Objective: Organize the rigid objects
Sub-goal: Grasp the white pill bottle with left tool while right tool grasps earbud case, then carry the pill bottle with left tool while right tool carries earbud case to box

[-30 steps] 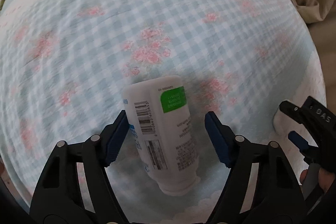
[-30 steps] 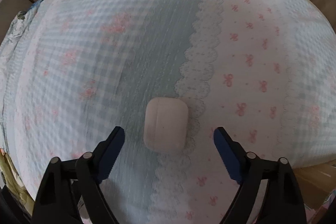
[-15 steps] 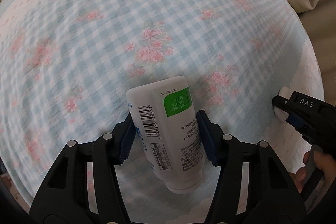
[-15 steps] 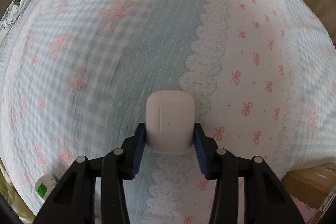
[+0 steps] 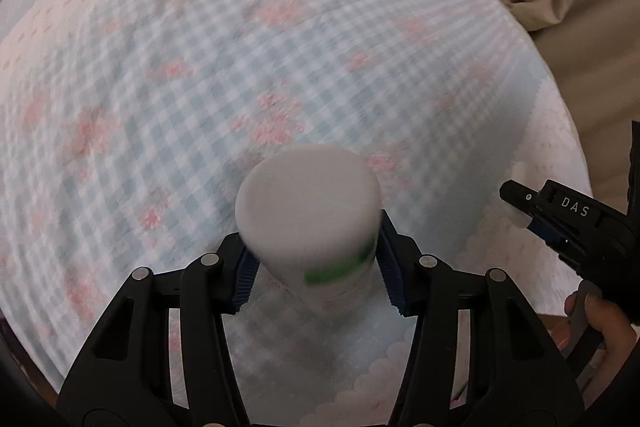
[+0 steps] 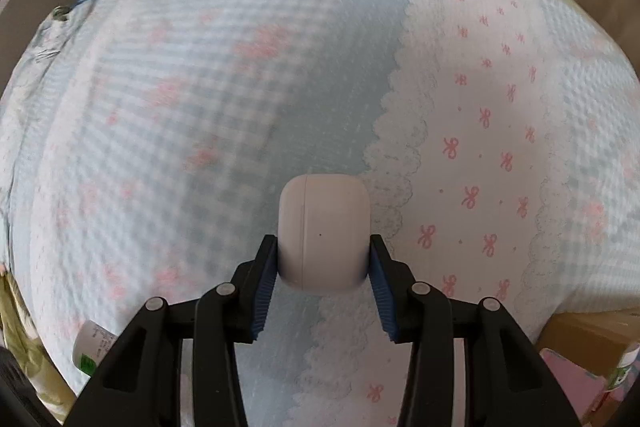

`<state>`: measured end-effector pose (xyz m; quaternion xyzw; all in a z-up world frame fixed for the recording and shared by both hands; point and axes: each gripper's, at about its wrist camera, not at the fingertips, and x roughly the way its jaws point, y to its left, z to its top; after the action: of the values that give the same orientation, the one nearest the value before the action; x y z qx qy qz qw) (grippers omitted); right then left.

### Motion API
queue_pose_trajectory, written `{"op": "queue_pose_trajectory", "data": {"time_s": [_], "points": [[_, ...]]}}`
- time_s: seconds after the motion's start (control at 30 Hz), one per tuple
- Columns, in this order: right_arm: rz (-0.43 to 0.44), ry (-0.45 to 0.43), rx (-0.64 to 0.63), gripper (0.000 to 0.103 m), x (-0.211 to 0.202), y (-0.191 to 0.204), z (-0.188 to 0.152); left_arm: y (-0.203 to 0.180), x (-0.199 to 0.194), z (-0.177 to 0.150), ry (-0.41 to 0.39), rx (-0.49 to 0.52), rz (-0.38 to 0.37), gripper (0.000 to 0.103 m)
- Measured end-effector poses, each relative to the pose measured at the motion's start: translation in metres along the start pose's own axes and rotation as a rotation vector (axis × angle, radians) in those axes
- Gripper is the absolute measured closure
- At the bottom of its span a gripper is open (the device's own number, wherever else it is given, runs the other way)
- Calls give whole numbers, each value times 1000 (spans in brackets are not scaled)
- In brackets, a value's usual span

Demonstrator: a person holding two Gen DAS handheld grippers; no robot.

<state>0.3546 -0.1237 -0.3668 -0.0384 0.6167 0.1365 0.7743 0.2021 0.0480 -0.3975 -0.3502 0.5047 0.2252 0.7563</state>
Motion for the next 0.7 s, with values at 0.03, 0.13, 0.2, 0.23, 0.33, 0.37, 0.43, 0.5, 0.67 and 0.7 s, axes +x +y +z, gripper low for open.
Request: {"op": "queue_pose_trajectory", "data": {"time_s": [0.03, 0.13, 0.2, 0.23, 0.33, 0.37, 0.43, 0.5, 0.67, 0.7], "points": [[3, -6, -5, 62, -4, 1, -1, -2, -6, -1, -5, 7, -8, 55], [21, -26, -1, 62, -23, 3, -6, -1, -17, -1, -8, 14, -30, 56], [29, -43, 3, 62, -35, 0, -10, -3, -23, -2, -11, 20, -36, 56], [34, -52, 5, 62, -40, -1, -11, -3, -26, -3, -14, 24, -40, 56], [45, -77, 16, 62, -54, -7, -14, -16, -34, -6, -23, 45, -50, 56], [49, -84, 21, 62, -58, -8, -13, -18, -40, -8, -25, 53, -60, 56], [57, -95, 34, 62, -67, -10, -16, -27, -52, -9, -28, 76, -76, 56], [72, -111, 54, 62, -88, -16, -24, -38, -70, -10, -37, 110, -102, 56], [98, -171, 91, 62, -151, -34, -43, -77, -124, -17, -66, 225, -169, 56], [102, -181, 100, 62, -162, -39, -47, -87, -134, -19, -67, 251, -183, 56]]}}
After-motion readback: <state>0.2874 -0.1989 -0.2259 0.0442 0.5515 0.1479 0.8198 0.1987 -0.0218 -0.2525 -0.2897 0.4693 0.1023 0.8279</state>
